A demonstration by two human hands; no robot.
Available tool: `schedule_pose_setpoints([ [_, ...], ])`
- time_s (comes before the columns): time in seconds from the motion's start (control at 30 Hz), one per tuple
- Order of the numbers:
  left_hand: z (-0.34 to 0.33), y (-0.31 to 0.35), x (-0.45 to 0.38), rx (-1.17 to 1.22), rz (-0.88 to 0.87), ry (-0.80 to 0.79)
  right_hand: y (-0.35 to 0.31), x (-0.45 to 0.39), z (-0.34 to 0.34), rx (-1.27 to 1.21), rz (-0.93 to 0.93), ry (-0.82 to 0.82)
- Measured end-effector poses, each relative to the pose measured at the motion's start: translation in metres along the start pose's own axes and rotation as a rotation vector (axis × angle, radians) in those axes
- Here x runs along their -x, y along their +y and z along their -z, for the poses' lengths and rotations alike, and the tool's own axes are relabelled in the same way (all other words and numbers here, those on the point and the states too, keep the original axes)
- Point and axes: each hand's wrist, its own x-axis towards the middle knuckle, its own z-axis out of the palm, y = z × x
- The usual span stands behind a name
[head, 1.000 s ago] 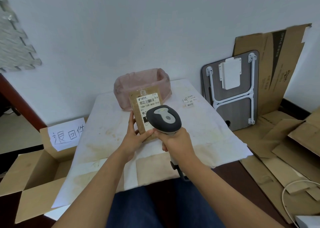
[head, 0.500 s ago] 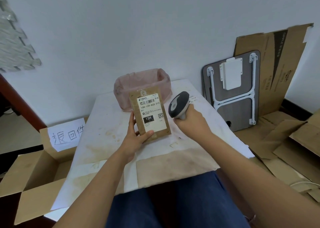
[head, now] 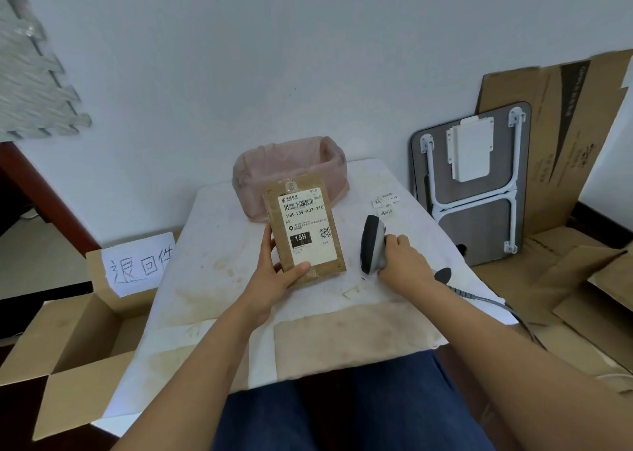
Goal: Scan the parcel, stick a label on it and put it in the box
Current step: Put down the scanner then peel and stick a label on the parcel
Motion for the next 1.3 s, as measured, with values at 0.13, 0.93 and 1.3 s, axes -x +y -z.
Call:
schedule_pose_setpoints([
  [0.13,0.0,0.0,0.0,-0.005,0.002,-0.004,0.003,0.0,-0.007,-0.016,-0.002,-0.026],
  [0.93,-0.001,0.033,0.033,-0.2,0.346,-0.076,-0.014,0.0,0.015,-0.455,-0.052,0.248],
  [1.3,0.002,0.062,0.002,-0.892,0.111,0.144,0.013,-0.045,0.024,-0.651,-0.186,0.189],
])
